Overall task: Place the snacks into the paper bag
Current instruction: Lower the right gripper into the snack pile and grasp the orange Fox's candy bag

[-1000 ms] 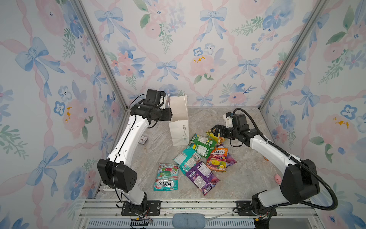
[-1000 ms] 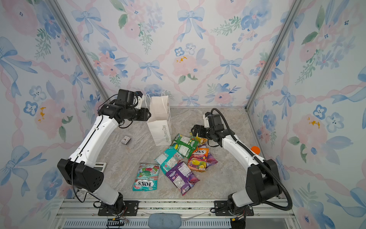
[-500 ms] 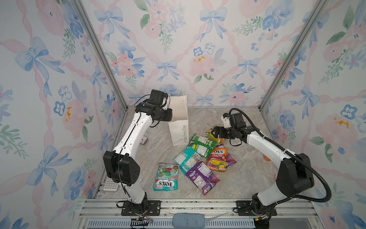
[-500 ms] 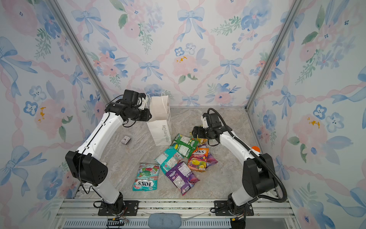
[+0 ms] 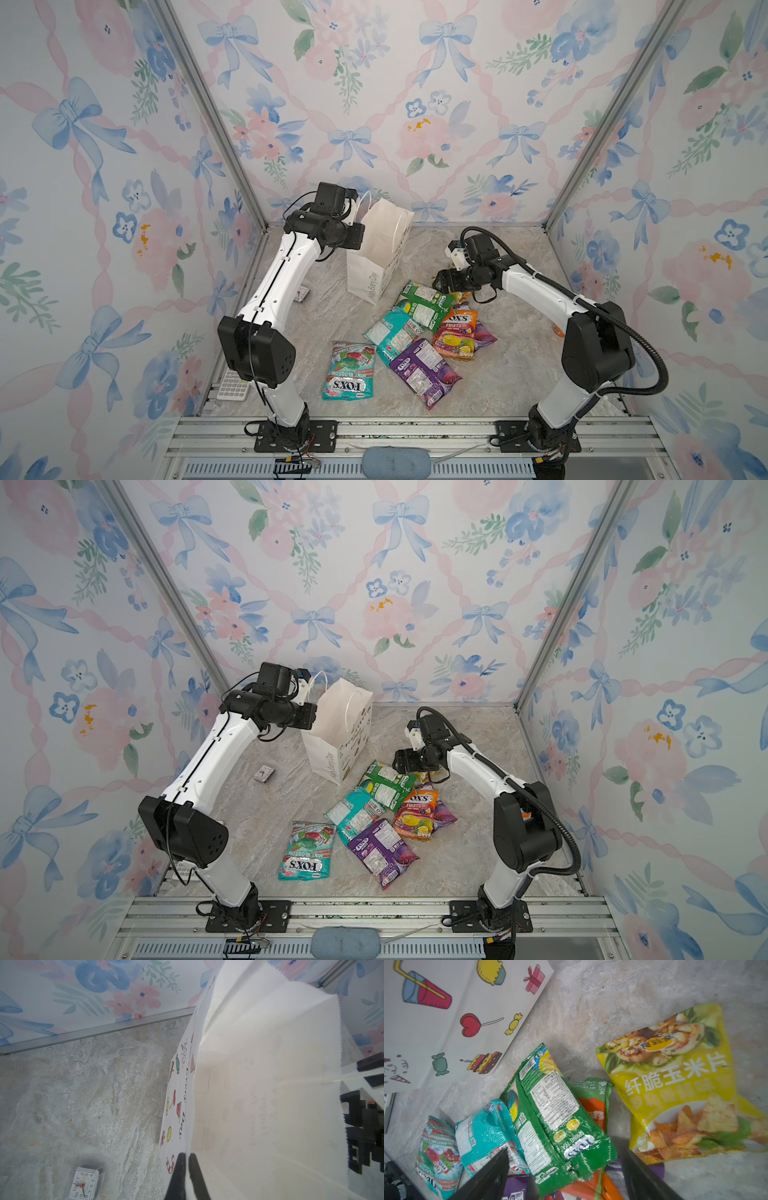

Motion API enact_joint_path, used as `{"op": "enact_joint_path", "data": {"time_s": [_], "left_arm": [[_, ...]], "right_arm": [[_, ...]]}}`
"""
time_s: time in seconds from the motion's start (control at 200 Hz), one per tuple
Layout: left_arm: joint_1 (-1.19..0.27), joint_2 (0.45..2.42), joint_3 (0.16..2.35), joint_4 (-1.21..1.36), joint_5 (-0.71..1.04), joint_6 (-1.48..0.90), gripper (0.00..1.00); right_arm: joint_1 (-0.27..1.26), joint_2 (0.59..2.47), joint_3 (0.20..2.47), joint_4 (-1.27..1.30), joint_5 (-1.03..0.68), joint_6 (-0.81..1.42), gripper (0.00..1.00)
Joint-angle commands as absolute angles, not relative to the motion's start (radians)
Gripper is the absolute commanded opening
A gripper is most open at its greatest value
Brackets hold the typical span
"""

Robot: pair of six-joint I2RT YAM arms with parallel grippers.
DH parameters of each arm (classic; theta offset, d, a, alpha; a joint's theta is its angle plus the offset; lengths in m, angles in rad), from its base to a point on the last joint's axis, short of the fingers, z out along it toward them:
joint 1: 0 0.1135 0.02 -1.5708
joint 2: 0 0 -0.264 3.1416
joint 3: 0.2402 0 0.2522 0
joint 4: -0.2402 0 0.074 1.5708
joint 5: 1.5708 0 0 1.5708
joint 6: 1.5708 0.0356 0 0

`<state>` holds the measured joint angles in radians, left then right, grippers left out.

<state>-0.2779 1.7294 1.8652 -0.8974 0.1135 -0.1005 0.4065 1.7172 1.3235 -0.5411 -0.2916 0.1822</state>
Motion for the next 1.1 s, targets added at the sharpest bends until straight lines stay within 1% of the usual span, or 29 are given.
{"op": "enact_joint_path", "data": {"time_s": [0.0, 0.25, 0.39, 0.475, 0.615, 0.71, 0.79, 0.935, 1.095], "left_arm": [[-0.285, 1.723, 1.887, -0.911, 0.094, -0.067, 0.00], [-0.284, 1.682, 1.853, -0.907, 0.112, -0.069, 0.00], [-0.285, 1.669, 1.822, -0.901, 0.114, -0.075, 0.00], [-0.285, 1.662, 1.802, -0.893, 0.124, -0.075, 0.00], [-0.280, 1.648, 1.781, -0.885, 0.146, -0.079, 0.00], [-0.274, 1.632, 1.771, -0.875, 0.164, -0.088, 0.00], [-0.271, 1.619, 1.763, -0.866, 0.172, -0.092, 0.00], [-0.257, 1.598, 1.741, -0.850, 0.179, -0.098, 0.00], [-0.244, 1.587, 1.721, -0.835, 0.202, -0.102, 0.00]], "right_arm": [[0.447, 1.664, 1.310, -0.600, -0.323, 0.186, 0.85], [0.571, 1.480, 1.132, -0.645, -0.283, 0.261, 0.84], [0.614, 1.387, 1.022, -0.642, -0.210, 0.359, 0.80], [0.586, 1.318, 0.956, -0.638, -0.186, 0.416, 0.77], [0.510, 1.223, 0.892, -0.665, -0.193, 0.459, 0.74], [0.446, 1.177, 0.847, -0.660, -0.254, 0.478, 0.74], [0.403, 1.160, 0.809, -0.649, -0.299, 0.497, 0.72], [0.358, 1.156, 0.746, -0.613, -0.323, 0.508, 0.71], [0.319, 1.172, 0.686, -0.520, -0.373, 0.545, 0.69]]}}
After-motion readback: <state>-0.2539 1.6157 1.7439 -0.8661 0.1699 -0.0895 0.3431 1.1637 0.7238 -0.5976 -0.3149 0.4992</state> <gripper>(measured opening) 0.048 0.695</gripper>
